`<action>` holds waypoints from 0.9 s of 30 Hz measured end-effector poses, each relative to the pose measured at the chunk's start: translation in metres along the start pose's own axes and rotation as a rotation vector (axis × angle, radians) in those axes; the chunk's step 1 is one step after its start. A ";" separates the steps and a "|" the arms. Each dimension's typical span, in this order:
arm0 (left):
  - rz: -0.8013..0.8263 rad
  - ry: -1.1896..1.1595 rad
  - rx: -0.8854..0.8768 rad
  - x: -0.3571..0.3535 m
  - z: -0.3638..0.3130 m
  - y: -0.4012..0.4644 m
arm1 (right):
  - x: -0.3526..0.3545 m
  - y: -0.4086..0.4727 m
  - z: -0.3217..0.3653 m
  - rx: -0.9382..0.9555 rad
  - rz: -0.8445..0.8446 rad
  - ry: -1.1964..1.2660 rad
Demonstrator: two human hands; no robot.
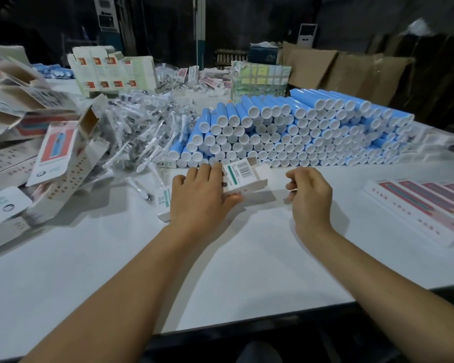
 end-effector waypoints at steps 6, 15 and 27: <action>-0.023 0.013 0.021 -0.001 0.002 0.000 | -0.023 -0.020 0.012 0.143 0.213 -0.044; -0.021 0.078 -0.029 0.000 -0.010 -0.009 | -0.030 -0.022 0.001 0.073 0.302 -0.113; 0.002 0.088 -0.095 -0.001 -0.029 -0.014 | -0.034 -0.017 -0.006 -0.044 0.263 -0.140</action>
Point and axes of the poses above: each hand's wrist, its own y-axis towards the middle knuckle, its own x-axis out of the back of the hand, z = x × y, the point moved 7 cm from there along y, towards the middle knuckle, and after that the axes turned 1 degree about x, right-handed, at the moved point
